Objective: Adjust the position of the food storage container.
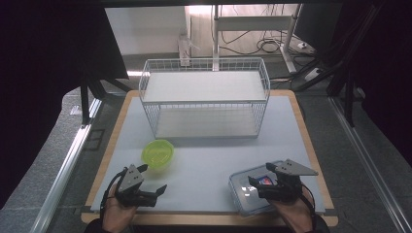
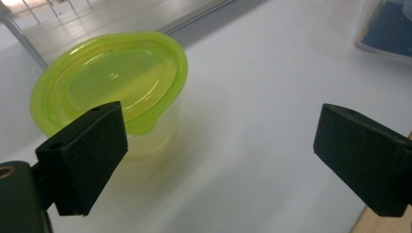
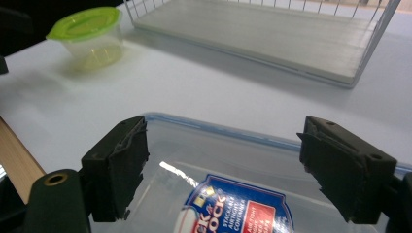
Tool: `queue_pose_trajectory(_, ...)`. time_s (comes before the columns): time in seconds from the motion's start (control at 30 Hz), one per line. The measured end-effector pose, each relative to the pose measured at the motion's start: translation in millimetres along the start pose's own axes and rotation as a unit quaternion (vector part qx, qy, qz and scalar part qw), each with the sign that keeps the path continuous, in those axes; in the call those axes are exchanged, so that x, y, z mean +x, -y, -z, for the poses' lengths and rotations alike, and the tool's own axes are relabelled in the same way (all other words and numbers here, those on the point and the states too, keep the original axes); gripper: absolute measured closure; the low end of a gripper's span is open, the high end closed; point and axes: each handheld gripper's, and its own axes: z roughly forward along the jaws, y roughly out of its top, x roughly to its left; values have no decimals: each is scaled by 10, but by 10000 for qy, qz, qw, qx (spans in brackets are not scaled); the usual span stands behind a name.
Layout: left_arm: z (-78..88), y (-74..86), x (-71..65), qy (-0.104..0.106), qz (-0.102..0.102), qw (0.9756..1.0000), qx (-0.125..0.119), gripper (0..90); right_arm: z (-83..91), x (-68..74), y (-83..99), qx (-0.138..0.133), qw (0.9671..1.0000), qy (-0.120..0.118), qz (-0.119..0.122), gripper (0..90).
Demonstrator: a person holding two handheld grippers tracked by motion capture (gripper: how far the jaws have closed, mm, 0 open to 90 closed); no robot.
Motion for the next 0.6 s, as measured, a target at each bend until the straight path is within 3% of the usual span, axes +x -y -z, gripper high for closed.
queue_pose_trajectory(0.23, 28, -22, -10, 11, 14, 9997, -230, 50, 15, -42, 53, 155, 9999, 11, 54, 253)
queue_pose_trajectory(0.33, 23, -25, -15, 25, 34, 9997, -236, 50, 29, -43, 53, 145, 9999, 47, 67, 272)
queue_pose_trajectory(0.4, 2, -32, -25, 152, 135, 9996, -176, 48, 44, -56, 51, 171, 9998, 79, 75, 312)
queue_pose_trajectory(0.6, -22, -66, -96, 306, 179, 9993, -139, 42, 91, -111, 53, 243, 9997, 16, 72, 402)
